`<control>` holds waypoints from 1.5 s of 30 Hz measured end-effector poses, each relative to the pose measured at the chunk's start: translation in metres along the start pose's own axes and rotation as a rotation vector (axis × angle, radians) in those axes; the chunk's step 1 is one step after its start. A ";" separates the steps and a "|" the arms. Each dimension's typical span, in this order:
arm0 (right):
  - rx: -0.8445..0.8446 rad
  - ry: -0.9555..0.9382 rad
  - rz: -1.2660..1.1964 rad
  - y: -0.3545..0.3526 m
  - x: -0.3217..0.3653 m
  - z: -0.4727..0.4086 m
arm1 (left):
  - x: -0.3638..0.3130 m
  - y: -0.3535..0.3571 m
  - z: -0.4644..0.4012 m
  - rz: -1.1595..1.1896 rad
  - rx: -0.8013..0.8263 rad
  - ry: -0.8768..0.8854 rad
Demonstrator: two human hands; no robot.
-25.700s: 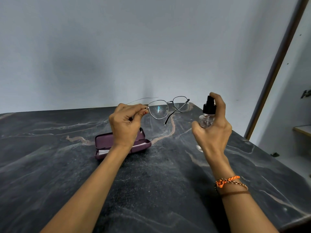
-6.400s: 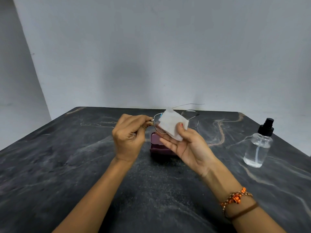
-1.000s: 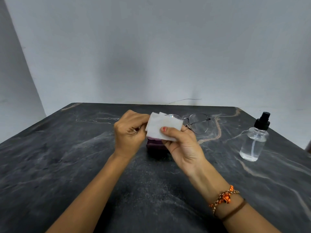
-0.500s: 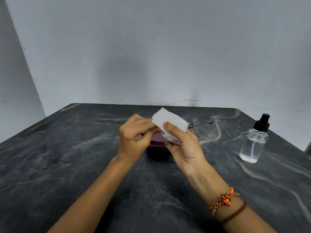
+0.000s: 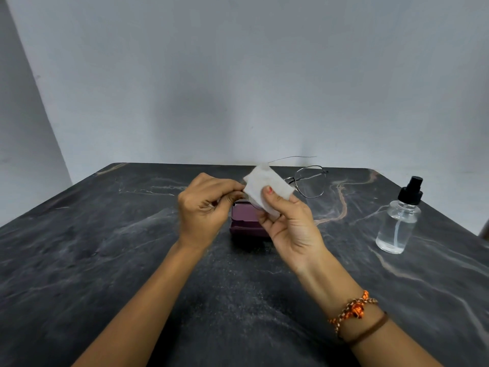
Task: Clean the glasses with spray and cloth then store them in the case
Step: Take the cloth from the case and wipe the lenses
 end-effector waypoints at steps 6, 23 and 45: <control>-0.038 -0.005 0.102 -0.002 0.004 0.000 | 0.000 0.003 0.001 -0.004 0.018 0.001; 0.052 -0.008 -0.025 0.003 0.002 0.000 | -0.001 0.004 0.003 -0.052 0.036 0.025; 0.042 0.017 -0.160 0.001 -0.001 0.001 | 0.000 0.004 0.003 -0.032 0.048 0.008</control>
Point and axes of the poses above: each hand's wrist, its own z-axis away from the middle knuckle, its own y-axis out of the palm, x = y × z, the point moved 5 cm from there along -z, towards the middle knuckle, and after that the axes turned 13 degrees about -z, right-handed, at the moved point
